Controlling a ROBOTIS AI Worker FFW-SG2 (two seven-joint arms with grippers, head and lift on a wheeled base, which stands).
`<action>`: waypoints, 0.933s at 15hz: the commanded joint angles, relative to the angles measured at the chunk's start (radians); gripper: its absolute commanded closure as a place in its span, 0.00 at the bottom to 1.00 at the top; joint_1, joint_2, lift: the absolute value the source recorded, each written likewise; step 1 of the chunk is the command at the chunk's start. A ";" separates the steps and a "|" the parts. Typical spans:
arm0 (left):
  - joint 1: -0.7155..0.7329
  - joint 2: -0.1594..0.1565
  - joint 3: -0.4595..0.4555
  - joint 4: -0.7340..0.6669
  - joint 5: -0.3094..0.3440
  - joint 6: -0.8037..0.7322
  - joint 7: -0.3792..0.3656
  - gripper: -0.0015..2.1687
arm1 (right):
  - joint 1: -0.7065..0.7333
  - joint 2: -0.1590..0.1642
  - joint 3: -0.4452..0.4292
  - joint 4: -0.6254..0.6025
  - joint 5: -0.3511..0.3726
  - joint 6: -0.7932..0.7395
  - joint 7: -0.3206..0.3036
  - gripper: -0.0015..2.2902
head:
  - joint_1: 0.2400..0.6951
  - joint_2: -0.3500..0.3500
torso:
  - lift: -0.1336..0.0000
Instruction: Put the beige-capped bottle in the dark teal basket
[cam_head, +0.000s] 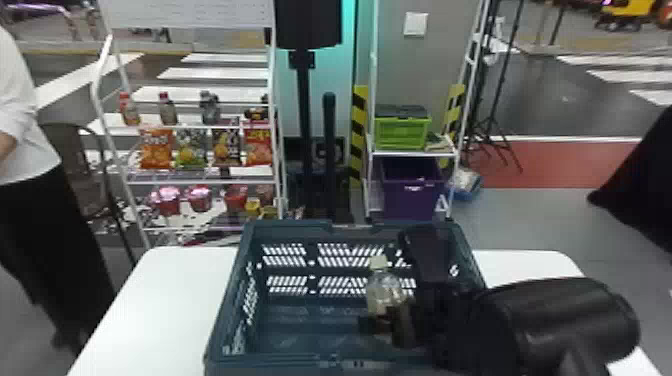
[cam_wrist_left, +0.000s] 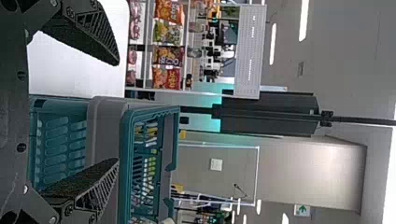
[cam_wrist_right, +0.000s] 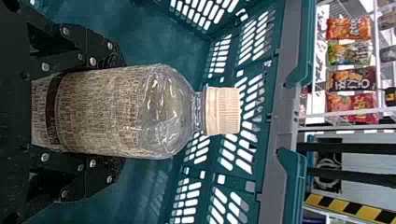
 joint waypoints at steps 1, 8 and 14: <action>0.000 0.000 0.000 0.004 0.000 -0.003 0.000 0.07 | -0.017 0.001 0.001 0.047 -0.001 0.005 0.000 0.94 | 0.57 0.50 | 1.00; 0.000 -0.002 0.000 0.008 0.002 -0.021 0.000 0.07 | -0.034 0.001 0.002 0.094 -0.004 0.002 -0.003 0.61 | 0.57 0.50 | 1.00; 0.002 0.000 0.000 0.008 0.002 -0.027 0.000 0.07 | -0.028 0.001 0.002 0.085 -0.005 -0.023 -0.005 0.01 | 0.57 0.50 | 1.00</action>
